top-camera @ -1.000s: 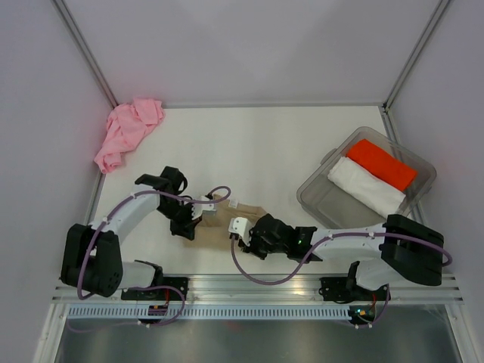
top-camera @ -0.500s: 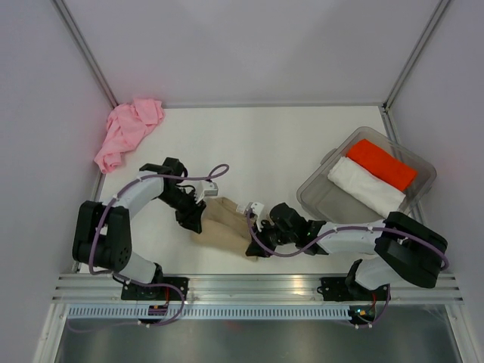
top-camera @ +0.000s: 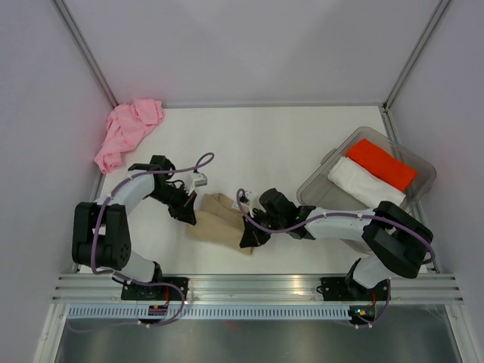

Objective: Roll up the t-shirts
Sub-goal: Roll the tshirt

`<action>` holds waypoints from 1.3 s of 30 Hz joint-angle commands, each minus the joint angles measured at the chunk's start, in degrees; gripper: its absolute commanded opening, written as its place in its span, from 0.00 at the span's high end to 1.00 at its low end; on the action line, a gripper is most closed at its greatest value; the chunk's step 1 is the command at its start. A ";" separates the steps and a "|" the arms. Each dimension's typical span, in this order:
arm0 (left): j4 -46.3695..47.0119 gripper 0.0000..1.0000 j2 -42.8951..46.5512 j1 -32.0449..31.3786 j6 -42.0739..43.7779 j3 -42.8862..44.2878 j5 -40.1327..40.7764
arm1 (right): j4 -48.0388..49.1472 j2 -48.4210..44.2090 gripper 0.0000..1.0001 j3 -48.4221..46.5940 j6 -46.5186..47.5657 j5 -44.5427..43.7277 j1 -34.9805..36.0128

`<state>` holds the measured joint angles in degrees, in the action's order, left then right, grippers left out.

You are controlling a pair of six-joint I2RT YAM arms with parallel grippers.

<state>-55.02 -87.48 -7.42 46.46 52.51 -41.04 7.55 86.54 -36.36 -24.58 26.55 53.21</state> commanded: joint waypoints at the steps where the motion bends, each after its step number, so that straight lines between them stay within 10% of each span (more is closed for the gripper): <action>1: -7.01 0.98 4.51 5.83 7.48 -0.48 -0.45 | -5.09 4.84 1.00 -7.83 2.17 3.05 1.37; 9: -9.66 0.94 2.95 7.25 8.48 -2.42 -1.23 | 6.31 -1.72 1.00 5.31 -11.88 7.03 0.41; 14: -9.57 0.51 0.03 6.11 6.71 0.93 -5.01 | 16.96 -0.15 1.00 11.56 -21.74 7.91 -0.39; 29: -0.61 0.37 0.04 -2.42 4.35 -3.73 -3.79 | 16.71 2.74 1.00 11.66 -21.48 10.27 -6.62; 32: -0.26 0.51 -1.37 -2.77 2.77 -2.24 -4.49 | 17.50 5.12 1.00 11.66 -22.18 11.33 -8.03; 35: 0.44 0.94 -4.44 -2.77 0.40 -0.40 -3.97 | 17.76 5.91 1.00 11.75 -22.27 11.51 -9.17; 39: 1.58 0.98 -6.91 -2.60 -2.94 1.19 -2.21 | 13.74 5.22 0.85 10.26 -19.64 12.22 -10.67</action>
<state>-55.81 -92.82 -10.09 46.87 51.40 -43.66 24.29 91.37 -25.02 -46.46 40.73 43.90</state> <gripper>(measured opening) 0.053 0.159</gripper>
